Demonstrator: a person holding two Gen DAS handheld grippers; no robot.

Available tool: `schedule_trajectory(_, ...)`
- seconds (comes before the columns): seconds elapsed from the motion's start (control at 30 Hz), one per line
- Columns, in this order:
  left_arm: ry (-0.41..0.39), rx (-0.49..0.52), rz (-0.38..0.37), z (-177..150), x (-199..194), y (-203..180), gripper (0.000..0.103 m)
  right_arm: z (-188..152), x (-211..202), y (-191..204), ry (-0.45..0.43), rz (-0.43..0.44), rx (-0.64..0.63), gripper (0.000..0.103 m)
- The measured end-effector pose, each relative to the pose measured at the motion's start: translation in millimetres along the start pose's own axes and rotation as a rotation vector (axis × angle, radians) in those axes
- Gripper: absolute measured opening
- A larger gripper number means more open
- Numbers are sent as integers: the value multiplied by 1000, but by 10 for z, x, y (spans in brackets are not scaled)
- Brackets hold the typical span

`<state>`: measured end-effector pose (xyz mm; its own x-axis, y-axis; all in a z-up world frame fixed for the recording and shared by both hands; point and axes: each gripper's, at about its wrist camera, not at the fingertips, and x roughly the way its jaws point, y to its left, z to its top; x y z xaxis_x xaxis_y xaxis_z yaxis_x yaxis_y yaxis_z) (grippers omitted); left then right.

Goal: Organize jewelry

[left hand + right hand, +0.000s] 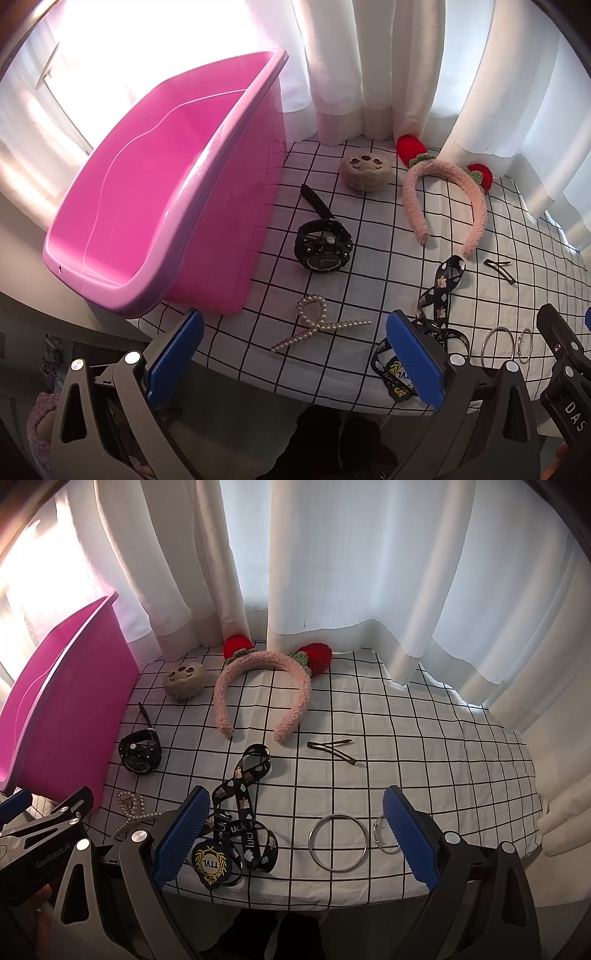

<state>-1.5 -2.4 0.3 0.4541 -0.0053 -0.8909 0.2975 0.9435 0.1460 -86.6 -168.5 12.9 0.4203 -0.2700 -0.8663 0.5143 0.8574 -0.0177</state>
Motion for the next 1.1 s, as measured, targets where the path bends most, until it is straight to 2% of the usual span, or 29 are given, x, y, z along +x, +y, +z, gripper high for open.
schedule_trajectory(1.1,-3,-1,0,22,-3,34,97,-20,2,-4,-3,1,1,91)
